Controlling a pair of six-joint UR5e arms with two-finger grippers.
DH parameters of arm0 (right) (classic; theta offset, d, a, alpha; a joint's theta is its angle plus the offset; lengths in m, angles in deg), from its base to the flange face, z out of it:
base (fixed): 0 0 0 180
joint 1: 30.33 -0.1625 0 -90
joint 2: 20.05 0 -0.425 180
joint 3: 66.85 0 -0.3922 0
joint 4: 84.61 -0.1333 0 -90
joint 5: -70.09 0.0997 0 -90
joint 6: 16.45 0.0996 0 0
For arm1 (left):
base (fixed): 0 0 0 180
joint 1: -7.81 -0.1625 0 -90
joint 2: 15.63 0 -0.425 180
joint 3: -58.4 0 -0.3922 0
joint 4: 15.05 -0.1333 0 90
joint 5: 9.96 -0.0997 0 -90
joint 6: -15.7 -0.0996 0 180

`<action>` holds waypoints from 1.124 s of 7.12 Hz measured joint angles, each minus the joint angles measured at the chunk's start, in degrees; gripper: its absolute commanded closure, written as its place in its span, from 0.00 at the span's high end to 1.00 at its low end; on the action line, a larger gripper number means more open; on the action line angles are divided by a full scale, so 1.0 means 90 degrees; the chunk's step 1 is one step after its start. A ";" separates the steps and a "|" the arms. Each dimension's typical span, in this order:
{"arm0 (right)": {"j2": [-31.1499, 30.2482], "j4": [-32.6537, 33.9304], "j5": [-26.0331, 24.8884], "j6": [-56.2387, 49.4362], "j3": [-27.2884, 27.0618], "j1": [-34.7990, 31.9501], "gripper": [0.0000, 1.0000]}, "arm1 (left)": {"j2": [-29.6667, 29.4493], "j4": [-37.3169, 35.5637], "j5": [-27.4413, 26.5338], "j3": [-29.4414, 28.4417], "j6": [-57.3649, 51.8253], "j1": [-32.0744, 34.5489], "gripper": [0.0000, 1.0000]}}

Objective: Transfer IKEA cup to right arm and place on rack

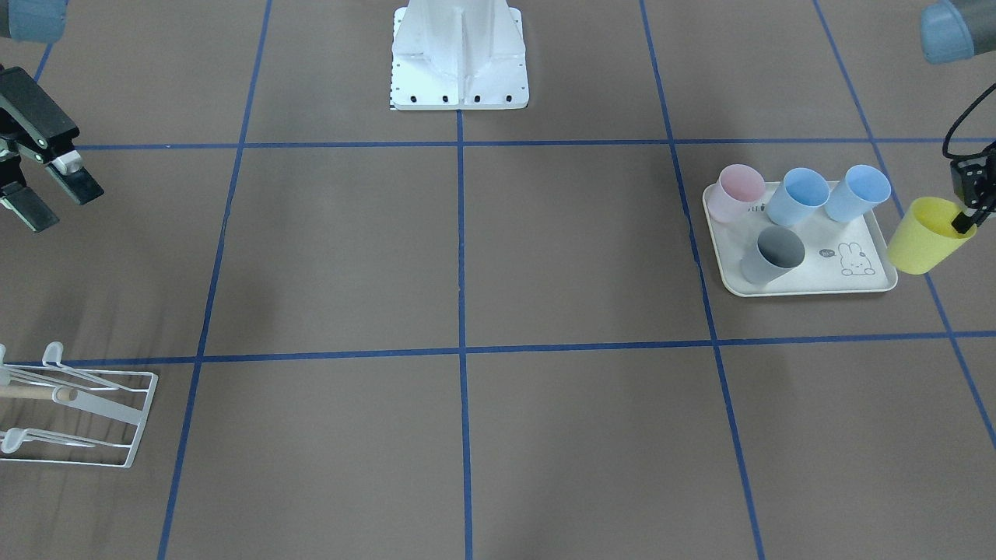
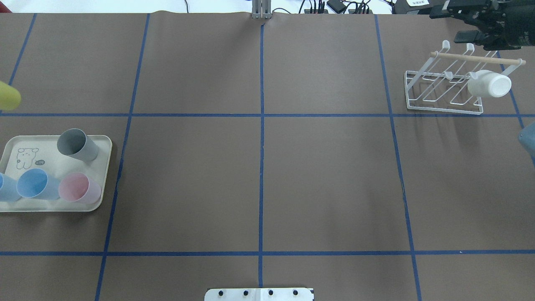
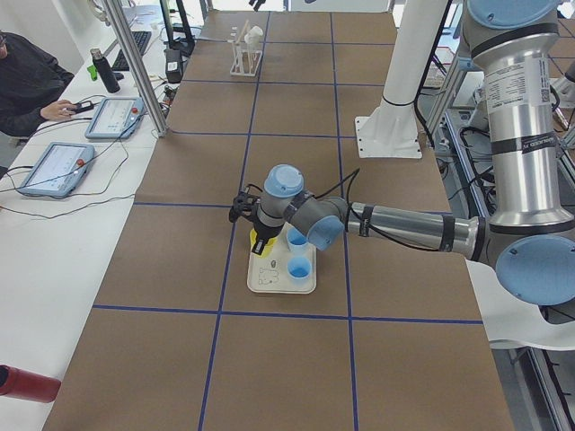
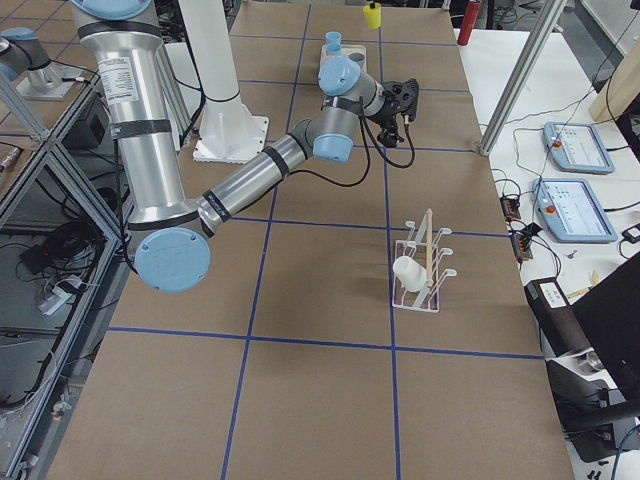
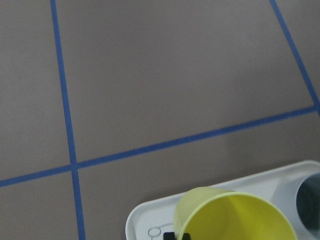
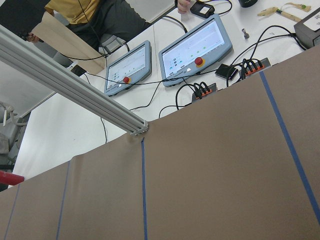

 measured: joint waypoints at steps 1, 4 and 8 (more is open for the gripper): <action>0.0001 -0.0002 0.0001 0.0004 0.0002 0.0000 1.00 | -0.0295 0.0241 0.0005 0.0036 0.0896 0.0015 0.00; 0.0055 -0.0028 -0.0022 0.0425 0.0006 0.0030 1.00 | -0.1267 0.1147 0.0027 0.0062 0.3791 -0.0271 0.00; 0.0338 -0.0610 -0.0389 0.1178 0.0181 0.0339 1.00 | -0.2238 0.2645 -0.1346 0.0060 0.7556 -0.1851 0.00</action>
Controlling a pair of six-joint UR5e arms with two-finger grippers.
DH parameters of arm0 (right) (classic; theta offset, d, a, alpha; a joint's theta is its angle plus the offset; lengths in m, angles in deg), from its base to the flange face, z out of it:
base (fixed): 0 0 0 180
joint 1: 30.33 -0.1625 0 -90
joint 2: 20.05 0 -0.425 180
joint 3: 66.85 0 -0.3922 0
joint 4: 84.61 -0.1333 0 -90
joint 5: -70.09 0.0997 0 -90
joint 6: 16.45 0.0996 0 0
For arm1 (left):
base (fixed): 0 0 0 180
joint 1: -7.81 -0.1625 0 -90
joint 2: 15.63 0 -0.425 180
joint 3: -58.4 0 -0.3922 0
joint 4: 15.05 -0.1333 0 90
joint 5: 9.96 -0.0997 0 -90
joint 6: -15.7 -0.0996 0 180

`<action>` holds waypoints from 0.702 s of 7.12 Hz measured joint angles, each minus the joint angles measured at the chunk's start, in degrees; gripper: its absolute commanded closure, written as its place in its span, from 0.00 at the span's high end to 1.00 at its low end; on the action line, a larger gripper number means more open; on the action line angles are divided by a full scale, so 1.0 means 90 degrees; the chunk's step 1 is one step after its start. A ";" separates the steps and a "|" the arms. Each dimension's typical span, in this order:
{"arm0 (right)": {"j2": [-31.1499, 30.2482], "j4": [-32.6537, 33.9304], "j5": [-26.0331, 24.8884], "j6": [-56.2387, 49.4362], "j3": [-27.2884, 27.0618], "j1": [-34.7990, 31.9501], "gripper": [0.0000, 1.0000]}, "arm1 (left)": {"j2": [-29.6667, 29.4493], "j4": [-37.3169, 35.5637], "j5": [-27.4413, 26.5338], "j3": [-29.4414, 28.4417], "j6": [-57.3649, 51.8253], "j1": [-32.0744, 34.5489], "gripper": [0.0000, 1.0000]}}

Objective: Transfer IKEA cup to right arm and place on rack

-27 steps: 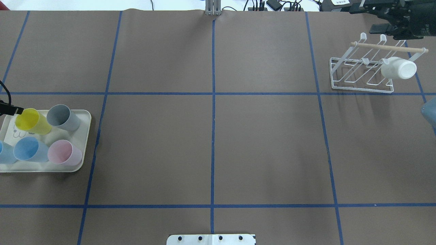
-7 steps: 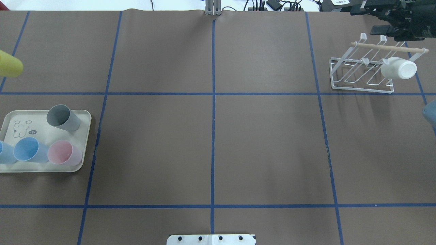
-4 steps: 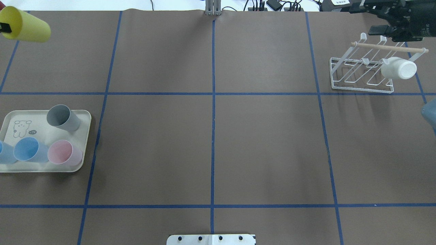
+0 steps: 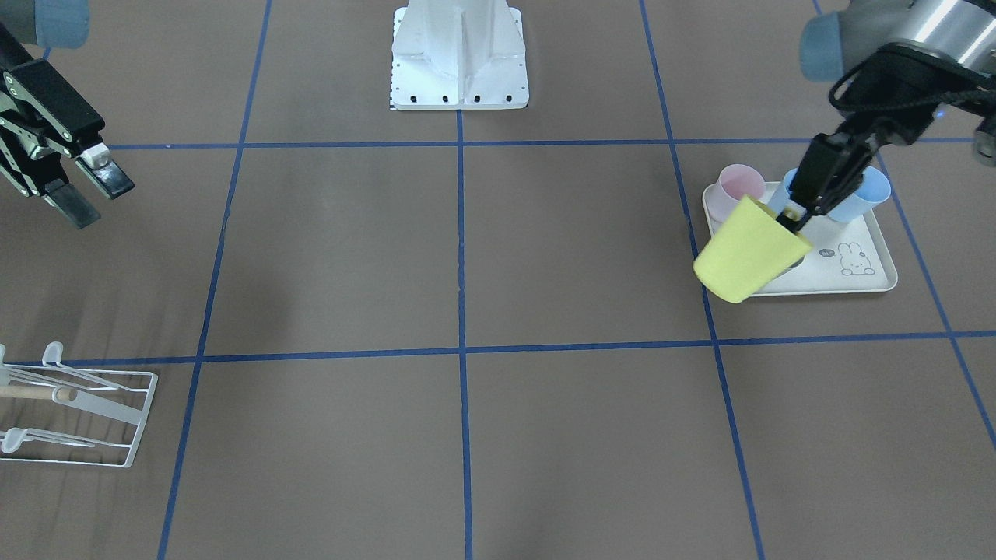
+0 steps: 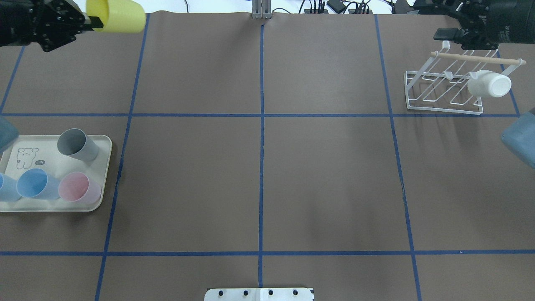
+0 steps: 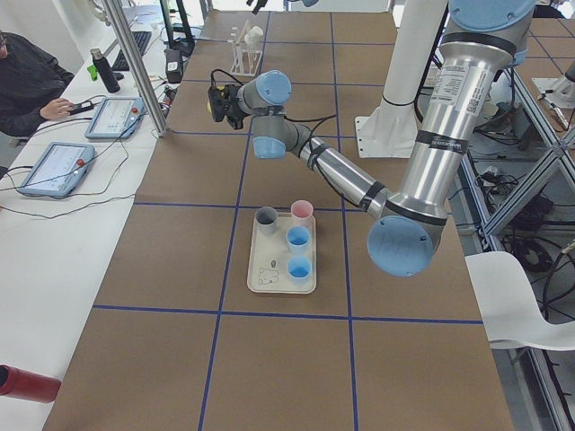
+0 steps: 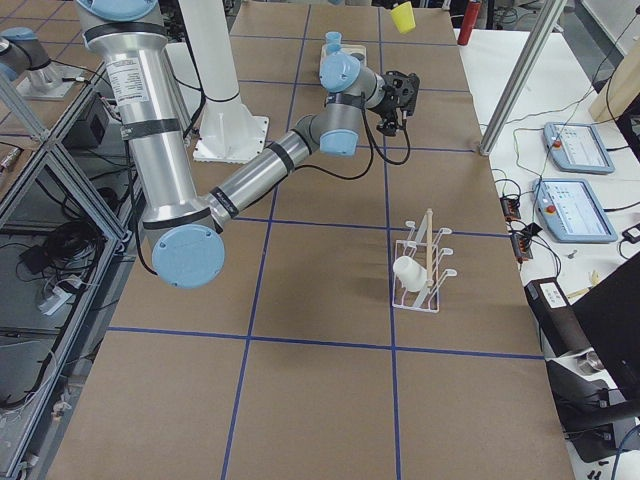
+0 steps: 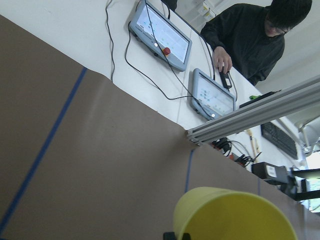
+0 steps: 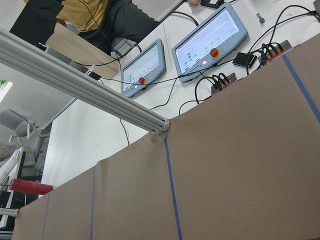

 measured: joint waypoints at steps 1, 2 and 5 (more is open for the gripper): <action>0.0076 -0.0349 -0.0292 0.0405 0.0110 0.0162 1.00 | -0.0258 0.0294 -0.0519 -0.0020 0.0803 -0.0494 0.00; 0.0145 -0.0692 -0.0567 0.0824 0.0213 0.0327 1.00 | -0.0472 0.0587 -0.0954 -0.0053 0.1438 -0.0884 0.00; 0.0353 -0.1648 -0.1027 0.2006 0.0421 0.0661 1.00 | -0.0765 0.1970 -0.2221 -0.0319 0.2689 -0.1831 0.00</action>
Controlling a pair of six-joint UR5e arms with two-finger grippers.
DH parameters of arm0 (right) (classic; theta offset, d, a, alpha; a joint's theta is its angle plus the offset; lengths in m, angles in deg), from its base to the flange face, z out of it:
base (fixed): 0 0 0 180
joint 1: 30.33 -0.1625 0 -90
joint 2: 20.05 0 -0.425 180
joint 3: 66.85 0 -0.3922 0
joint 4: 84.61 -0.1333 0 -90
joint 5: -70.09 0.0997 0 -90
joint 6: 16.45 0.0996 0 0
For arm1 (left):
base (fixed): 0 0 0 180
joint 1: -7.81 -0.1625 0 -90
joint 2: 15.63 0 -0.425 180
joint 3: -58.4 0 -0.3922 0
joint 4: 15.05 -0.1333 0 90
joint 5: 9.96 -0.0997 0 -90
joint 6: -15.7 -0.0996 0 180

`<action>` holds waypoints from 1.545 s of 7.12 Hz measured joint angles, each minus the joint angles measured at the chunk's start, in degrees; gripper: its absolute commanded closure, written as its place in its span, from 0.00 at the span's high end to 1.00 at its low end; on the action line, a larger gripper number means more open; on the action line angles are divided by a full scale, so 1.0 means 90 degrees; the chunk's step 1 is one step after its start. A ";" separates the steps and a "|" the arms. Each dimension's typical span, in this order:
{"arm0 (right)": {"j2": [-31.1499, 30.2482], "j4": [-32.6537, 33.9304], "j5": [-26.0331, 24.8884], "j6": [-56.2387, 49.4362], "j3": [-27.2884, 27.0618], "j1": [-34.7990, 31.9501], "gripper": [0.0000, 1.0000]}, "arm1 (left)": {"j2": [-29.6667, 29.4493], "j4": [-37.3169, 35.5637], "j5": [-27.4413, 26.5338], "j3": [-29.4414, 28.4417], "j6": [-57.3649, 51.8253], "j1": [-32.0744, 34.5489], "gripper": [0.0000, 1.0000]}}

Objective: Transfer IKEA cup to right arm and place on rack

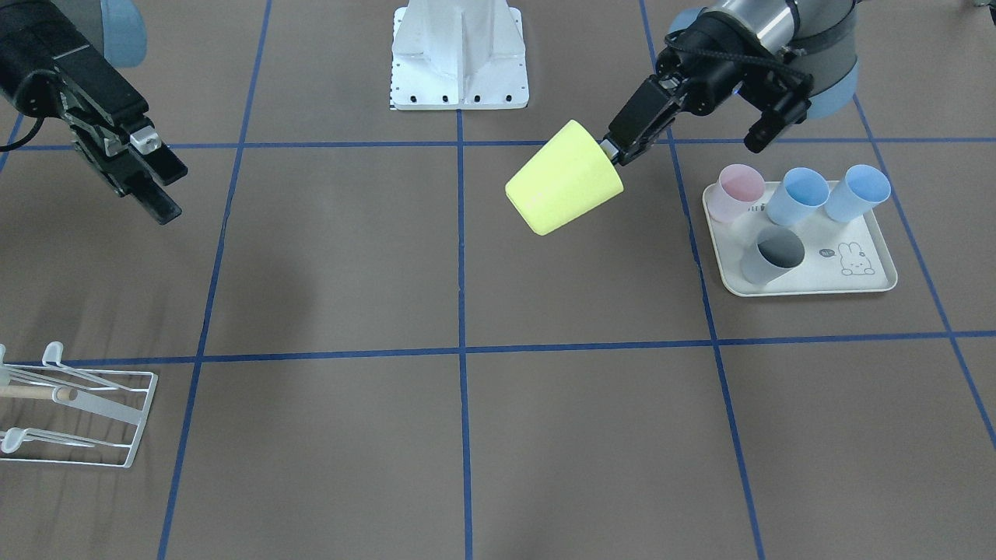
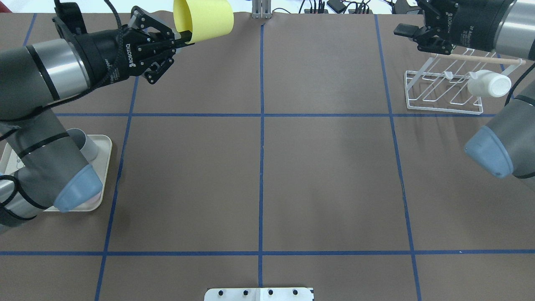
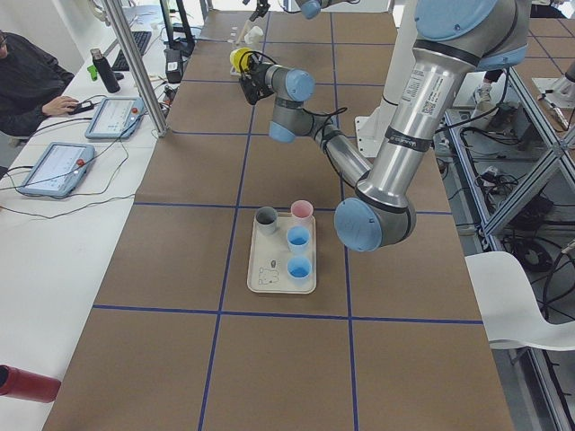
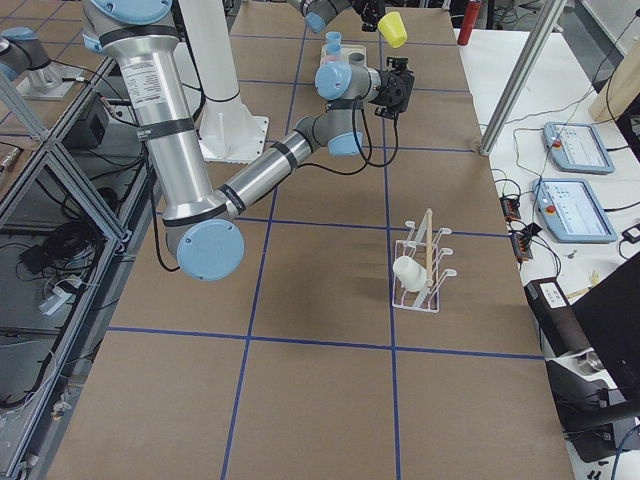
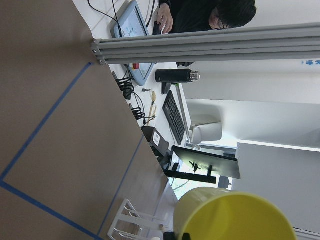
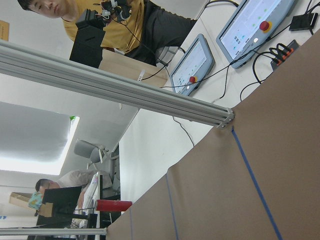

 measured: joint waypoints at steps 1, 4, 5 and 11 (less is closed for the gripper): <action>0.0080 -0.0404 -0.0127 0.0329 0.0134 0.0109 1.00 | -0.0122 0.0522 -0.0490 -0.0211 0.0250 -0.0318 0.00; 0.0362 -0.0850 -0.0666 0.0629 0.0344 0.0732 1.00 | -0.0676 0.1174 -0.1215 -0.0639 0.0643 -0.0943 0.00; 0.0490 -0.0868 -0.0872 0.0639 0.0405 0.0998 1.00 | -0.0746 0.1206 -0.1262 -0.0736 0.0729 -0.1009 0.00; 0.1198 -0.0885 -0.2218 0.0632 0.0792 0.2190 1.00 | -0.0814 0.2675 -0.1996 -0.1938 0.1377 -0.1040 0.00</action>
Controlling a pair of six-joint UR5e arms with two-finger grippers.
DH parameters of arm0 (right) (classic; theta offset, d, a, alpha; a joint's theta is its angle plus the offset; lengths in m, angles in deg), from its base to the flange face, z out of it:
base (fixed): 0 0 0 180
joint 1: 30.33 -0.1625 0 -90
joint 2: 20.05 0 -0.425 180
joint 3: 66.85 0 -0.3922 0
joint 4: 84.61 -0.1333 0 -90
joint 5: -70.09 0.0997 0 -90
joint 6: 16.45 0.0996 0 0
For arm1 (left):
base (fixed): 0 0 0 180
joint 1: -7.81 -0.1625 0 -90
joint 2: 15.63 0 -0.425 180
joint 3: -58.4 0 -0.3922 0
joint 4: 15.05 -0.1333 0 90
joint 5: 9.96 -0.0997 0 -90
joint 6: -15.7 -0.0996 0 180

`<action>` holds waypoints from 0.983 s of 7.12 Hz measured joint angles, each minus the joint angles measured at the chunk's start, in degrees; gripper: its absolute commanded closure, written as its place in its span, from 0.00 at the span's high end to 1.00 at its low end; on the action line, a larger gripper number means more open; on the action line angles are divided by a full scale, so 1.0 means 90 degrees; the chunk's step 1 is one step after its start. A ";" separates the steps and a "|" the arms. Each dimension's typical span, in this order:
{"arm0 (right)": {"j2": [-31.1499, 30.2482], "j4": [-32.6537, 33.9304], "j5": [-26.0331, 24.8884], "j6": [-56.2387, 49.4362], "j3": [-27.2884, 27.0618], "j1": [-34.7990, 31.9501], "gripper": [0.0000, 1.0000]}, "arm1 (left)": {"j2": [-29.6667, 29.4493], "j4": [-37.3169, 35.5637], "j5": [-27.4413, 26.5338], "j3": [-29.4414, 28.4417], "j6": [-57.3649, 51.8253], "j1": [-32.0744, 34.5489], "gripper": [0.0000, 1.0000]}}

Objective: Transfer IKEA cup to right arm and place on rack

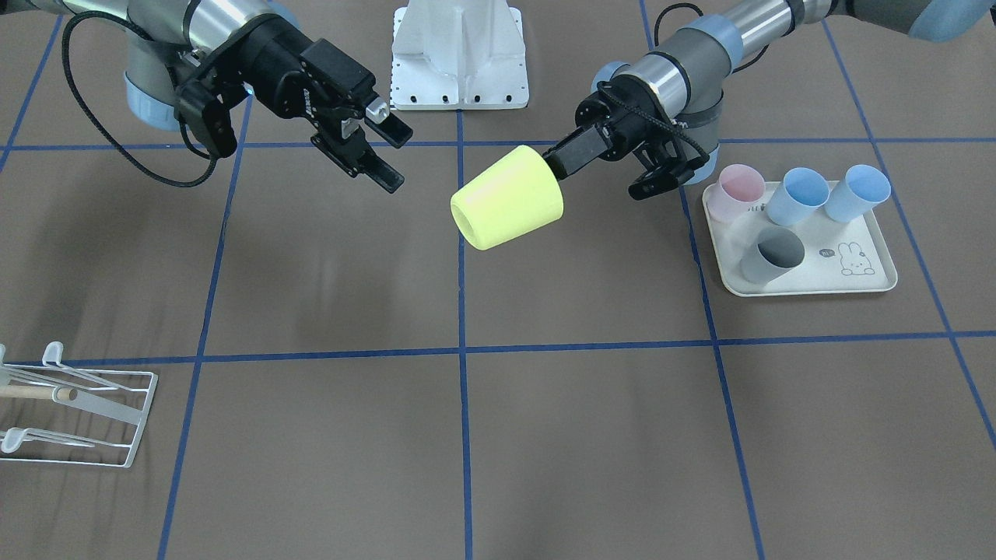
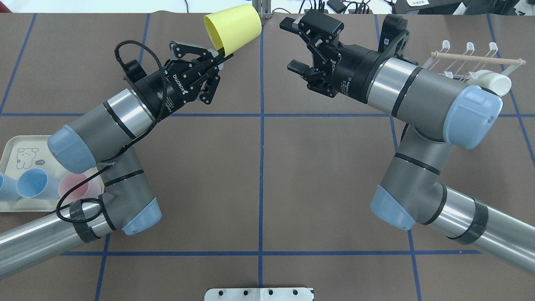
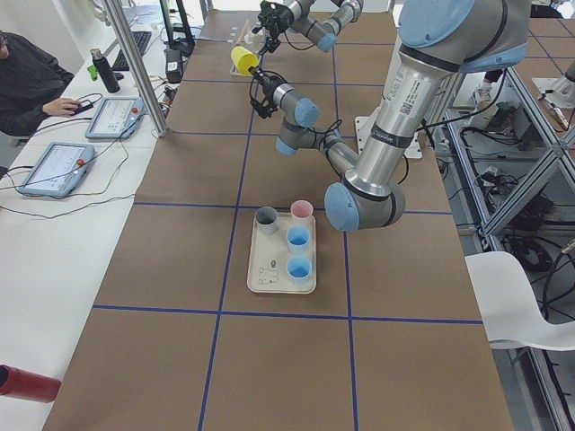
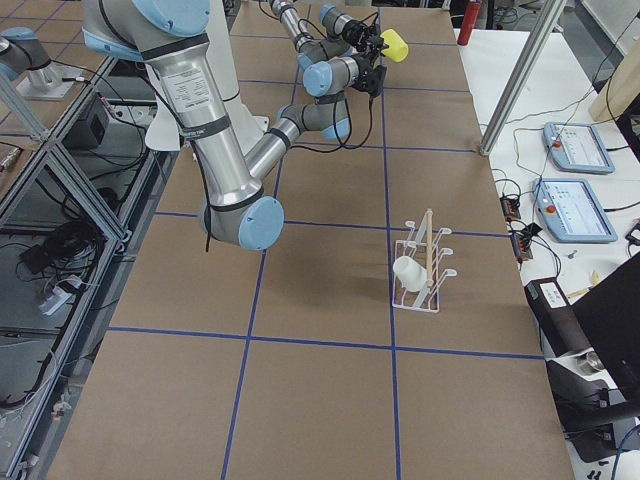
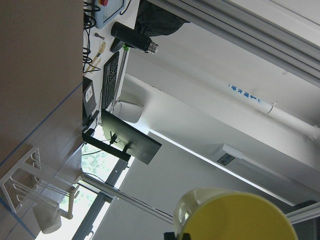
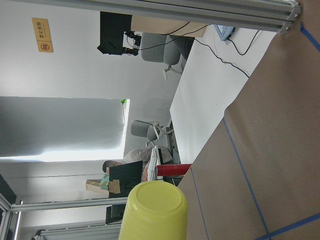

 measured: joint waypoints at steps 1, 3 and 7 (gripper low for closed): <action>0.0028 0.0002 -0.0062 -0.0009 0.0040 0.0063 1.00 | -0.0019 0.0022 -0.0019 -0.0028 0.0011 -0.0022 0.00; 0.0065 -0.0001 -0.0119 -0.0031 0.0157 0.0097 1.00 | -0.0126 -0.0018 -0.0038 -0.0049 0.0010 -0.0150 0.00; 0.0135 -0.0002 -0.0237 -0.0037 0.0206 0.0102 1.00 | -0.0243 -0.0075 -0.0049 -0.0065 0.0007 -0.0336 0.00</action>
